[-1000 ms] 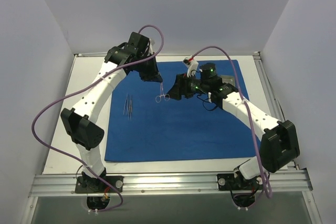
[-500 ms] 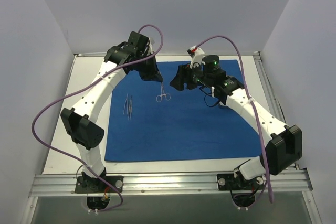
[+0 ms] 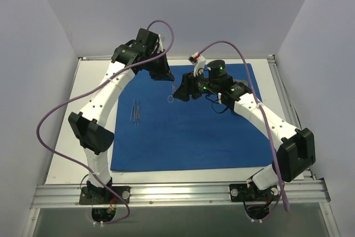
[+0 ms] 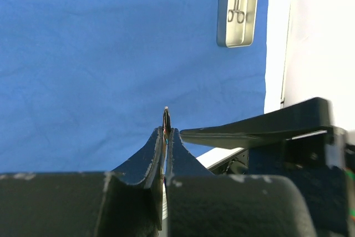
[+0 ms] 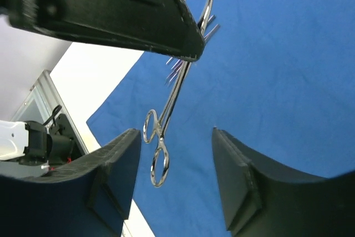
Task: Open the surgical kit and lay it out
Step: Place the medical item in the surgical kit.
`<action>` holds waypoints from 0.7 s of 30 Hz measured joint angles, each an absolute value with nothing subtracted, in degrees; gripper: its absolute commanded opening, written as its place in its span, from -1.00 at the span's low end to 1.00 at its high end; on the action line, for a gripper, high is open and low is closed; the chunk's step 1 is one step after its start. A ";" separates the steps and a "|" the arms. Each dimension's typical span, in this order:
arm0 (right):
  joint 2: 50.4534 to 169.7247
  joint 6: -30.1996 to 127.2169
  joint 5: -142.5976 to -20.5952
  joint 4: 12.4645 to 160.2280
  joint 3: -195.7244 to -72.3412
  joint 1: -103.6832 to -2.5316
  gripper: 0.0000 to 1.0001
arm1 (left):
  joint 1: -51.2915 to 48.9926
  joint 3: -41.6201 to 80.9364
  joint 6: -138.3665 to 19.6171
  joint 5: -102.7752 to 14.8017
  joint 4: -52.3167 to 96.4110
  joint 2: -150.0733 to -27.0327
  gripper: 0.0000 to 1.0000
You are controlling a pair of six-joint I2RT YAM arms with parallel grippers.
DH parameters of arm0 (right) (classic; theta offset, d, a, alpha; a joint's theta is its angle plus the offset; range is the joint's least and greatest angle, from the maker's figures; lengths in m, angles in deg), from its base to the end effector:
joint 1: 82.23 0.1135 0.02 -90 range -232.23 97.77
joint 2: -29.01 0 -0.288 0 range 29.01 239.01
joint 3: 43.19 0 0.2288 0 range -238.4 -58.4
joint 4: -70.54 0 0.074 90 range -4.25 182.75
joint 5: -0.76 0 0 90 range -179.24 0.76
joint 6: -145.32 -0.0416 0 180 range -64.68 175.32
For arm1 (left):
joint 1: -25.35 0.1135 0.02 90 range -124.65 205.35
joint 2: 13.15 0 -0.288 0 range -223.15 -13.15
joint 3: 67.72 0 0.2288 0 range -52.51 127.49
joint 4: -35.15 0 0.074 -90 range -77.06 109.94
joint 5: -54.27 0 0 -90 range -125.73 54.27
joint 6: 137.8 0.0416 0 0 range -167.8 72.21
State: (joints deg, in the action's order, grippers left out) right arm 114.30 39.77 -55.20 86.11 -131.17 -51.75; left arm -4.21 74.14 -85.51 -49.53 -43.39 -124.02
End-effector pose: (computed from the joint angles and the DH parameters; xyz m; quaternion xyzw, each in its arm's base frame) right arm 0.2731 0.1878 0.3871 -0.2780 0.7177 0.4437 0.4591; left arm 0.3395 -0.2040 0.4160 -0.0224 0.9262 -0.2923 0.2372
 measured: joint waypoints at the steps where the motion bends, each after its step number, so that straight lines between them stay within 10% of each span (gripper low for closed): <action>1: 114.63 39.75 -54.85 86.07 -131.17 -51.75 -0.02 | -4.21 74.47 -85.51 -49.55 -43.43 -124.06 -0.95; 4: 115.83 39.75 -53.97 85.94 -131.17 -51.75 -0.15 | -4.17 75.52 -85.53 -49.99 -43.69 -124.06 -0.95; 8: 117.85 39.49 -53.14 85.76 -131.26 -51.75 -1.00 | -3.86 75.73 -85.14 -50.12 -44.13 -124.06 -0.95; 12: 119.27 39.73 -52.44 87.14 -132.90 -51.60 -1.00 | -2.97 73.29 -85.14 -50.99 -42.78 -123.54 -0.95; 17: 119.81 41.50 -52.29 91.18 -134.47 -51.54 -1.00 | -1.37 67.60 -83.45 -53.22 -41.75 -121.11 0.18; 21: 119.79 44.21 -48.29 95.73 -136.59 -54.73 -1.00 | 0.71 56.89 -77.86 -54.21 -38.88 -114.53 0.38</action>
State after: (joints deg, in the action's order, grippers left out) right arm 119.79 44.21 -48.29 95.73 -136.59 -54.73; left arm 0.71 56.89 -77.86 -54.21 -38.88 -114.53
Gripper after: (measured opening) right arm 0.064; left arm 0.648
